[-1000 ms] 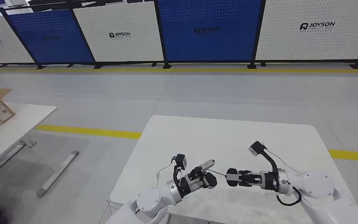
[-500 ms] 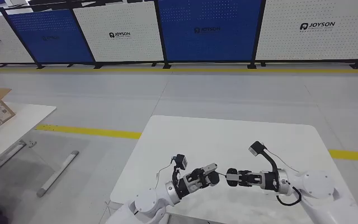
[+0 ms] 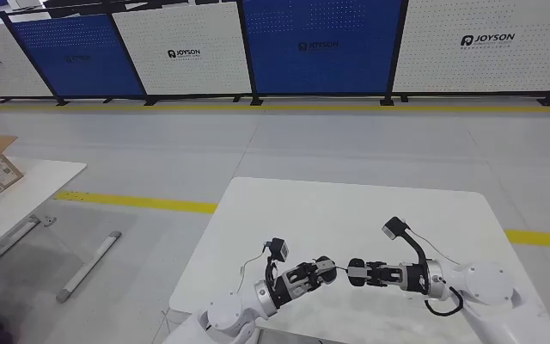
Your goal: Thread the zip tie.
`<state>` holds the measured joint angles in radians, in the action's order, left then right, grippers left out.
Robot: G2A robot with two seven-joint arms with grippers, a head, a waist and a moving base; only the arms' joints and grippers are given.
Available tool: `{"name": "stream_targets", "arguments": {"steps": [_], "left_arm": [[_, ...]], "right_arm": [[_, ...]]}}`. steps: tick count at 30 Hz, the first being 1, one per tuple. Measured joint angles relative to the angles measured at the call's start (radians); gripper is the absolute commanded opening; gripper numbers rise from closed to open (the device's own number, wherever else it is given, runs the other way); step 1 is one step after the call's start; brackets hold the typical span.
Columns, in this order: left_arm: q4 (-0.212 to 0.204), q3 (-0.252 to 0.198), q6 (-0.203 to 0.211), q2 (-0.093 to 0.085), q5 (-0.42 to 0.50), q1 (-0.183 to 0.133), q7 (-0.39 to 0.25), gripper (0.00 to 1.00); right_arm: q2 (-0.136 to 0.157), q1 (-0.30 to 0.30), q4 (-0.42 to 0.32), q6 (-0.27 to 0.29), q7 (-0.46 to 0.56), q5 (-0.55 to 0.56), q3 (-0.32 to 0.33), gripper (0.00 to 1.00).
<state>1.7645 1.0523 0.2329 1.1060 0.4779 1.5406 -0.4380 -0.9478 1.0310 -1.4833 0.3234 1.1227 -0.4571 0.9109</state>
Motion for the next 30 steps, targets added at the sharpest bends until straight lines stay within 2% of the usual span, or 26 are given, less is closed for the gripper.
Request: {"name": "stream_targets", "arguments": {"steps": [4, 9, 23, 24, 25, 26, 30], "left_arm": [[0.003, -0.001, 0.001, 0.001, -0.006, 0.001, 0.008, 0.20], [0.007, -0.002, 0.003, 0.002, -0.009, 0.001, 0.019, 0.00], [0.006, -0.012, 0.009, 0.004, -0.044, 0.001, 0.032, 0.00], [0.007, -0.013, 0.009, 0.004, -0.045, 0.002, 0.033, 0.00], [0.008, -0.013, 0.009, 0.004, -0.046, 0.002, 0.034, 0.00], [0.010, -0.012, 0.009, 0.004, -0.048, 0.003, 0.035, 0.00], [0.019, -0.004, -0.005, 0.003, -0.058, 0.012, 0.067, 0.00]], "right_arm": [[0.000, 0.000, 0.000, 0.000, 0.000, 0.000, 0.000, 0.00], [0.000, 0.000, 0.000, 0.000, 0.000, 0.000, 0.000, 0.00], [0.000, 0.000, 0.000, 0.000, -0.001, 0.000, 0.000, 0.00], [0.000, 0.003, -0.004, -0.002, -0.006, 0.002, 0.000, 0.27], [-0.001, 0.008, -0.009, -0.005, -0.016, 0.005, 0.000, 0.77], [-0.001, 0.013, -0.016, -0.010, -0.025, 0.009, 0.001, 1.00], [0.001, 0.026, -0.023, -0.014, -0.019, 0.000, 0.019, 1.00]]}}
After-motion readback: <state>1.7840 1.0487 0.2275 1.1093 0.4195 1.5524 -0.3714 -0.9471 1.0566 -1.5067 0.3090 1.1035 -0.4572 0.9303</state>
